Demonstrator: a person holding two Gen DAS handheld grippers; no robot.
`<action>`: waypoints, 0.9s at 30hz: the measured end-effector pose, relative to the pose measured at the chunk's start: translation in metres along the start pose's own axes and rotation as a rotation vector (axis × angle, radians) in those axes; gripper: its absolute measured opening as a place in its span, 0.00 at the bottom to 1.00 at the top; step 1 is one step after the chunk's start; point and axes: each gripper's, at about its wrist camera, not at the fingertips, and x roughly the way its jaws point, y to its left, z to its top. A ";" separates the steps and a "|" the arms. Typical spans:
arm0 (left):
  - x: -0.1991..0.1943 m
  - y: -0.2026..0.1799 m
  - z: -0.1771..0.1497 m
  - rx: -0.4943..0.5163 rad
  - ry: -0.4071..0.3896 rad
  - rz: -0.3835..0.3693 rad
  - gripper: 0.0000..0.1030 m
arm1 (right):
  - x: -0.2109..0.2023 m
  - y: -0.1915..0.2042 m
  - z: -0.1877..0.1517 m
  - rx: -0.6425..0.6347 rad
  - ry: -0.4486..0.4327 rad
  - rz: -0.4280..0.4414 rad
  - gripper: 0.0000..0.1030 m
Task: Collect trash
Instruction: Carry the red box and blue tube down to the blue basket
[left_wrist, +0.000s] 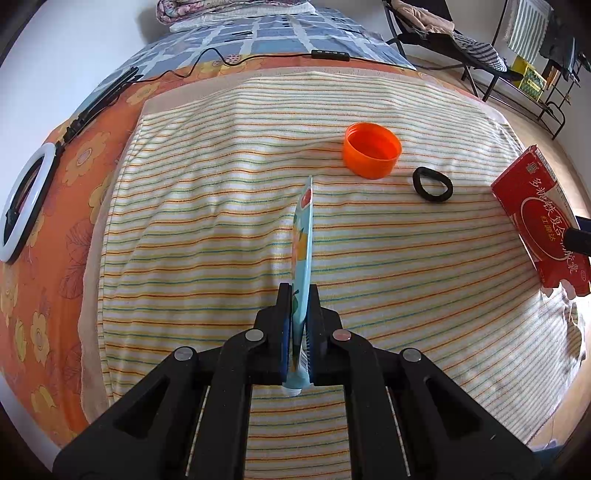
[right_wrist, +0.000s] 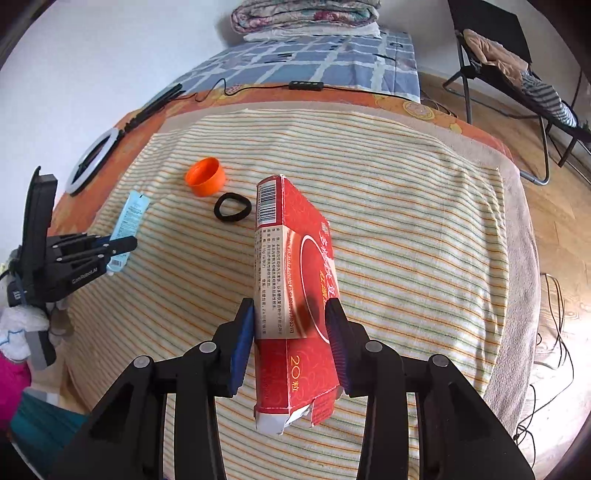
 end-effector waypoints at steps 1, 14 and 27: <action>0.000 0.000 -0.001 0.001 0.001 0.000 0.05 | -0.001 -0.004 0.001 0.006 -0.001 0.002 0.36; -0.009 0.009 -0.008 -0.040 0.000 -0.047 0.05 | 0.022 -0.004 0.003 -0.028 0.024 -0.099 0.17; -0.056 0.003 -0.042 -0.022 -0.027 -0.063 0.05 | -0.018 0.023 -0.025 0.012 -0.030 -0.011 0.15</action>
